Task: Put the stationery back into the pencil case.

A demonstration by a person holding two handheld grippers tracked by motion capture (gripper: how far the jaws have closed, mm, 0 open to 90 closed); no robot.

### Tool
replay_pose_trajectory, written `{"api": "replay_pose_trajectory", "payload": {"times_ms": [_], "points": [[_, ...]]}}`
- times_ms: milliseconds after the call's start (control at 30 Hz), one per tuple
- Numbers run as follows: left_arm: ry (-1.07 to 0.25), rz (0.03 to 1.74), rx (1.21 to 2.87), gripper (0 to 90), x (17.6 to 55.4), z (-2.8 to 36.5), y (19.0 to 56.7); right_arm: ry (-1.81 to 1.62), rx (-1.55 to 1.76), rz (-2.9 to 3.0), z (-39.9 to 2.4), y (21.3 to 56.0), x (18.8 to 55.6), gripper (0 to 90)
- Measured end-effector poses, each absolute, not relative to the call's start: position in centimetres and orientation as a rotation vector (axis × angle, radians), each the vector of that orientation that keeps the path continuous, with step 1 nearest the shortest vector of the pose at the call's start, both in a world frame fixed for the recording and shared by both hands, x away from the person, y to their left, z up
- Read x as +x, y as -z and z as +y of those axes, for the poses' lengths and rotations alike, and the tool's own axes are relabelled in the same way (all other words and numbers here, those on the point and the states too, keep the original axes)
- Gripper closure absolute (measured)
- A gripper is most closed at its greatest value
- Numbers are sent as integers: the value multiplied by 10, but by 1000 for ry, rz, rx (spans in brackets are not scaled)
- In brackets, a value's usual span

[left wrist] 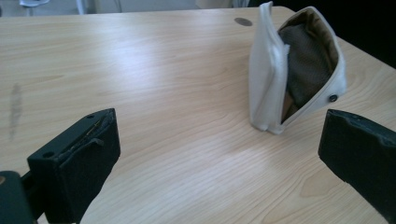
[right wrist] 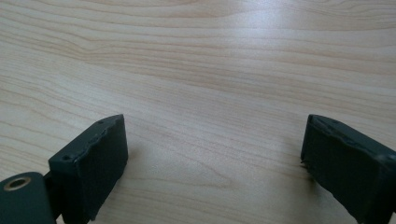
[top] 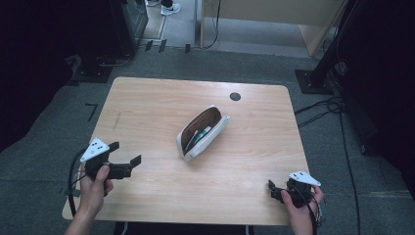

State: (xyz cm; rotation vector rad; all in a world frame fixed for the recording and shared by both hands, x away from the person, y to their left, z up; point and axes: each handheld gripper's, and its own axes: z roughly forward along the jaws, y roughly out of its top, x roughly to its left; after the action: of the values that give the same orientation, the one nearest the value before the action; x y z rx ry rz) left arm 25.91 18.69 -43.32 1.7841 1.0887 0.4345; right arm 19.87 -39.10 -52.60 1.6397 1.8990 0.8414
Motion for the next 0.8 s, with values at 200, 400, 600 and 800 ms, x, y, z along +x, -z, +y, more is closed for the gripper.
{"api": "replay_pose_trajectory", "payload": {"times_ms": [200, 400, 600, 800], "points": [[-448, 1135, 1761, 0, 251, 207, 444, -840, 1642, 1896, -391, 526, 199, 63], [-469, 1180, 1772, 0, 245, 220, 458, -840, 1644, 1896, -391, 526, 199, 63], [-498, 1226, 1791, 0, 237, 234, 477, -840, 1644, 1896, -391, 526, 199, 63], [-557, 1283, 1825, 0, 232, 241, 497, -840, 1642, 1896, -391, 526, 199, 63]]}}
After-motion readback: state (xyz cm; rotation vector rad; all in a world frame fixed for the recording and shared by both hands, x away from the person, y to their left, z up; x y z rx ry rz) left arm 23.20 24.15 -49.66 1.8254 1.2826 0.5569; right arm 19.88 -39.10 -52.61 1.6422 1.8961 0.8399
